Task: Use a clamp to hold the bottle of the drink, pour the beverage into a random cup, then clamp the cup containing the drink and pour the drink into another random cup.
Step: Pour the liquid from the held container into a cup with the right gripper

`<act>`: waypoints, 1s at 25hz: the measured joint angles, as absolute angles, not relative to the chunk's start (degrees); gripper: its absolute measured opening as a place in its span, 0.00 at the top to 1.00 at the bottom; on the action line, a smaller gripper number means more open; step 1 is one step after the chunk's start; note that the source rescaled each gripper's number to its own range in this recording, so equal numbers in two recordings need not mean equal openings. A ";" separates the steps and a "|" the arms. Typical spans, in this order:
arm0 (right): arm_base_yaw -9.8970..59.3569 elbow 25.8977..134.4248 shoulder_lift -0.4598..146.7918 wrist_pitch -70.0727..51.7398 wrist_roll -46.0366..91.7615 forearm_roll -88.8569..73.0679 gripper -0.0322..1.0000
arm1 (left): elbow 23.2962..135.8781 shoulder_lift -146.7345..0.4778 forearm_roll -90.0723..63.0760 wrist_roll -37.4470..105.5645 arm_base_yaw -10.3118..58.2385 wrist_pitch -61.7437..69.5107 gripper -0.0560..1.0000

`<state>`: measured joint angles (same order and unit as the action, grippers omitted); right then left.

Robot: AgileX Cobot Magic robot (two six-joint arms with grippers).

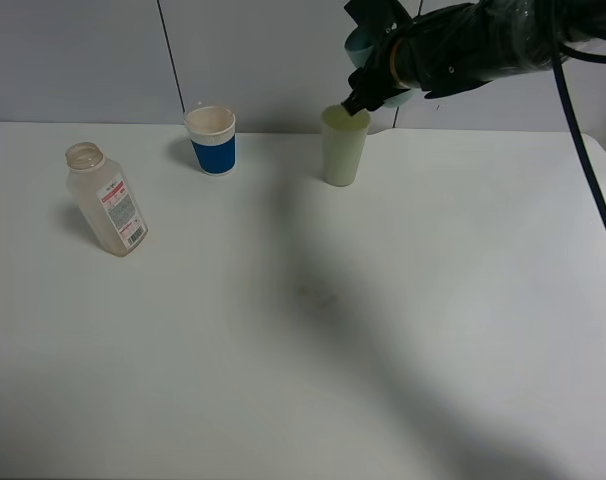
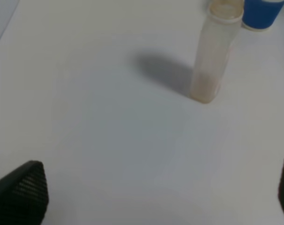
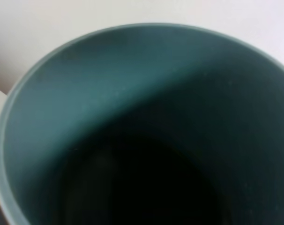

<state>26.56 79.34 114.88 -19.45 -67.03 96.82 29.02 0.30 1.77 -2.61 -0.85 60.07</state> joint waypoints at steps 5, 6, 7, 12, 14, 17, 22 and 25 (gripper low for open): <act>26.56 79.34 114.88 -20.90 -61.85 96.82 0.96 | 29.02 0.30 1.77 -2.61 -0.85 60.07 0.00; 26.56 79.34 114.88 -20.90 -61.85 96.82 0.96 | 29.02 0.30 1.77 -2.61 -0.85 60.07 0.00; 26.56 79.34 114.88 -20.96 -60.91 96.82 0.96 | 29.02 0.30 1.77 -2.61 -0.85 60.07 0.00; 26.56 79.34 114.88 -21.62 -57.80 97.54 0.96 | 29.02 0.30 1.77 -2.61 -0.85 60.07 0.00; 26.56 79.34 114.88 -22.06 -57.38 98.43 0.96 | 29.02 0.30 1.77 -2.61 -0.85 60.07 0.00; 26.56 79.41 114.88 -22.18 -55.88 98.49 0.96 | 29.02 0.30 1.82 -2.61 -0.85 60.13 0.00; 26.56 79.41 114.88 -22.22 -52.54 98.49 0.96 | 29.02 0.30 1.82 -2.61 -0.85 60.13 0.00; 26.64 79.41 114.88 -22.43 -49.49 98.49 0.96 | 29.02 0.30 1.82 -2.61 -0.85 60.13 0.00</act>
